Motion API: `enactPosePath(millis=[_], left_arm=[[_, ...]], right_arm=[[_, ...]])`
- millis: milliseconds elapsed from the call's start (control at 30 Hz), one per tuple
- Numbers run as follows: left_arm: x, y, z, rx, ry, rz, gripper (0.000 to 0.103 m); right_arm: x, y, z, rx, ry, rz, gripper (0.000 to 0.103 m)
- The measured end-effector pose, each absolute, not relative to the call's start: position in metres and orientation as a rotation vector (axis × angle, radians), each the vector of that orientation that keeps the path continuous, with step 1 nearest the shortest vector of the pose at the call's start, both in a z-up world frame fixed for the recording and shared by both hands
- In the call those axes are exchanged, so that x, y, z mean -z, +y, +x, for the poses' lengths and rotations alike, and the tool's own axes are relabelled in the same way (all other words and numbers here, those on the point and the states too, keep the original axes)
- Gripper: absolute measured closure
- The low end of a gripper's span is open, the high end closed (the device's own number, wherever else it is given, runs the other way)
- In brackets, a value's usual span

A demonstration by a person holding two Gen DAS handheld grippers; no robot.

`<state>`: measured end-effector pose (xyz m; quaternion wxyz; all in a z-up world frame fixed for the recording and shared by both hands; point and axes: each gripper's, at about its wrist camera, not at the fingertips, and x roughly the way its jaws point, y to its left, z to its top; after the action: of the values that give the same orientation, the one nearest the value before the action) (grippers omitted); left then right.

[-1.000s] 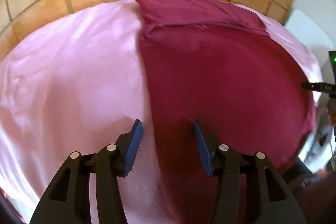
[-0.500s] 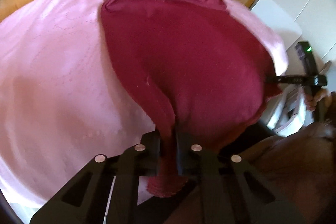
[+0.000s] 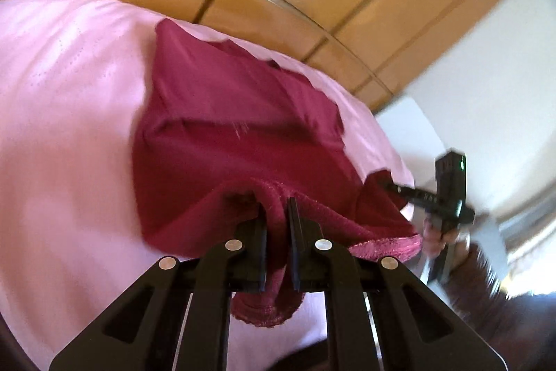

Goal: Fold small clothes

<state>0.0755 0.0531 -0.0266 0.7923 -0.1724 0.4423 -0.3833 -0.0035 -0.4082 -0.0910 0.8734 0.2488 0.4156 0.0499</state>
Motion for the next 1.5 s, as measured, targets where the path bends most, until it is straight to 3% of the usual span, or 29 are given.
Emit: enactPosePath(millis=[67,100,133,167,200,300,467,600,667,700,733,767,833,933,1333,1367,1400,1433,1500], left_arm=[[0.03,0.052,0.107,0.72,0.981,-0.407,0.094],[0.03,0.052,0.116,0.694,0.987,-0.427,0.09],[0.03,0.056,0.13,0.672,0.995,-0.48,0.073],[0.03,0.062,0.139,0.651,0.994,-0.533,0.048],[0.03,0.068,0.144,0.629,0.987,-0.571,0.04],[0.029,0.096,0.151,0.555,0.933,-0.638,0.038],[0.049,0.108,0.131,0.541,0.97,-0.528,0.038],[0.072,0.089,0.108,0.597,1.009,-0.399,0.038],[0.088,0.076,0.102,0.599,1.042,-0.357,0.038],[0.089,0.071,0.1,0.597,1.037,-0.34,0.039],[0.09,0.064,0.099,0.597,1.021,-0.316,0.051],[0.09,0.06,0.098,0.595,1.024,-0.301,0.068],[0.091,0.055,0.101,0.57,1.032,-0.274,0.083],[0.086,0.055,0.092,0.579,1.014,-0.222,0.091],[0.085,0.1,0.004,0.674,1.076,-0.215,0.093],[0.085,0.102,-0.003,0.682,1.075,-0.209,0.092],[0.084,0.102,-0.006,0.681,1.07,-0.201,0.092],[0.082,0.103,-0.008,0.68,1.067,-0.197,0.091],[0.077,0.104,0.0,0.703,1.049,-0.224,0.083]], right_arm=[[0.088,-0.419,0.014,-0.075,0.857,0.532,0.086],[0.087,-0.423,0.021,-0.057,0.846,0.546,0.076],[0.086,-0.428,0.027,-0.061,0.833,0.579,0.053],[0.083,-0.435,0.03,-0.074,0.813,0.616,0.044],[0.079,-0.441,0.029,-0.072,0.775,0.645,0.032],[0.072,-0.446,0.019,-0.066,0.728,0.637,0.021],[0.084,-0.456,-0.008,-0.002,0.754,0.595,0.013],[0.112,-0.455,-0.015,0.06,0.83,0.535,0.013],[0.127,-0.45,-0.007,0.088,0.863,0.521,0.027],[0.13,-0.449,-0.006,0.082,0.876,0.523,0.049],[0.135,-0.445,0.0,0.068,0.894,0.52,0.068],[0.138,-0.439,0.004,0.066,0.909,0.494,0.071],[0.137,-0.43,0.005,0.081,0.918,0.426,0.078],[0.131,-0.431,-0.007,0.058,0.908,0.431,0.082],[0.123,-0.4,-0.101,-0.087,1.046,0.31,0.083],[0.12,-0.4,-0.102,-0.086,1.049,0.297,0.08],[0.118,-0.402,-0.099,-0.076,1.042,0.298,0.069],[0.114,-0.406,-0.095,-0.063,1.023,0.307,0.05],[0.102,-0.414,-0.085,-0.04,0.96,0.334,0.043]])
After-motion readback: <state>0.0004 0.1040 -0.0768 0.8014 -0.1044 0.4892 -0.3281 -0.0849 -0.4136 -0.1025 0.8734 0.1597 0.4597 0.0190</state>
